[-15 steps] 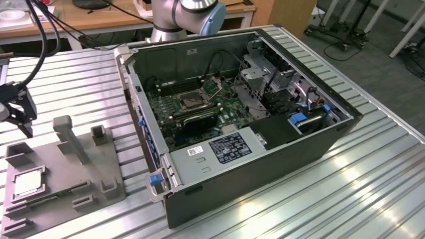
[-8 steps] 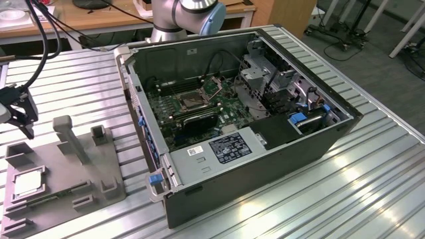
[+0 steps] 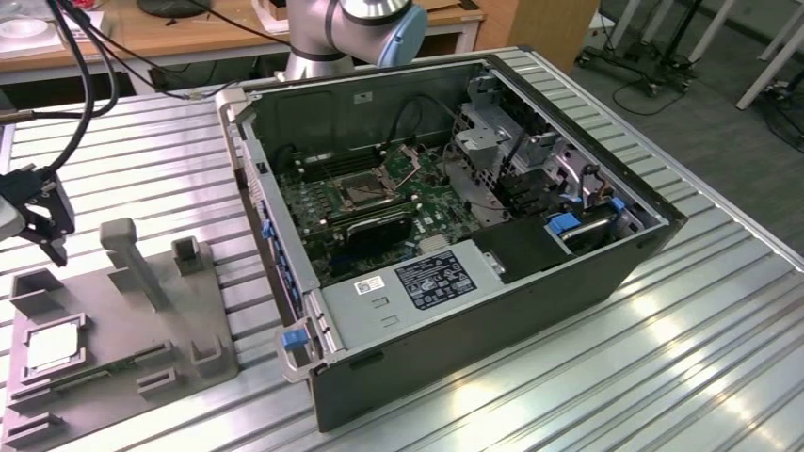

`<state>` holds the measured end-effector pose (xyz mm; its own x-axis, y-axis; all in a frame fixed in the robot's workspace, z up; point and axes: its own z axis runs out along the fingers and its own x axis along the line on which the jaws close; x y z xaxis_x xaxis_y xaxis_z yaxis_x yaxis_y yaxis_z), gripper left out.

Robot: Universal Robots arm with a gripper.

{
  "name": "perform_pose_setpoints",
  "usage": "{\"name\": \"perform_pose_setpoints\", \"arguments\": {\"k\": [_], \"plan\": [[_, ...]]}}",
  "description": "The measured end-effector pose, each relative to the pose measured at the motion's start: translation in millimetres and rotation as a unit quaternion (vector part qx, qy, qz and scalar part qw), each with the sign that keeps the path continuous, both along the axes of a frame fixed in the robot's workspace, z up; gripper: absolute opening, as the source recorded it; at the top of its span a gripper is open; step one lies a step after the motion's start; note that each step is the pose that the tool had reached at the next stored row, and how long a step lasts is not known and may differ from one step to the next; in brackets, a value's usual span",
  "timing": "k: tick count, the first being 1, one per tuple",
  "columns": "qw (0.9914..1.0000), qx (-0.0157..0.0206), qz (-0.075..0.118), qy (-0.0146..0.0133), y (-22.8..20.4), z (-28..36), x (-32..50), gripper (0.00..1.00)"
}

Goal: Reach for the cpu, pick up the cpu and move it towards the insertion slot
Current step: 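Reach for the cpu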

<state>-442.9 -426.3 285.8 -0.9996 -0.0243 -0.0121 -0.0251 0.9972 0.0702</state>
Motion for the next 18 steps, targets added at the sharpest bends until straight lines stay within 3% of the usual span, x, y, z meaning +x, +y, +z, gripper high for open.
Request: {"name": "perform_pose_setpoints", "arguments": {"k": [12, 18], "plan": [[1.00000, -0.0002, 0.000, 0.0000, 0.0, -2.9, 0.0, 0.73], [1.00000, -0.0029, 0.000, -0.0001, -0.3, -4.4, -0.1, 0.73]]}}
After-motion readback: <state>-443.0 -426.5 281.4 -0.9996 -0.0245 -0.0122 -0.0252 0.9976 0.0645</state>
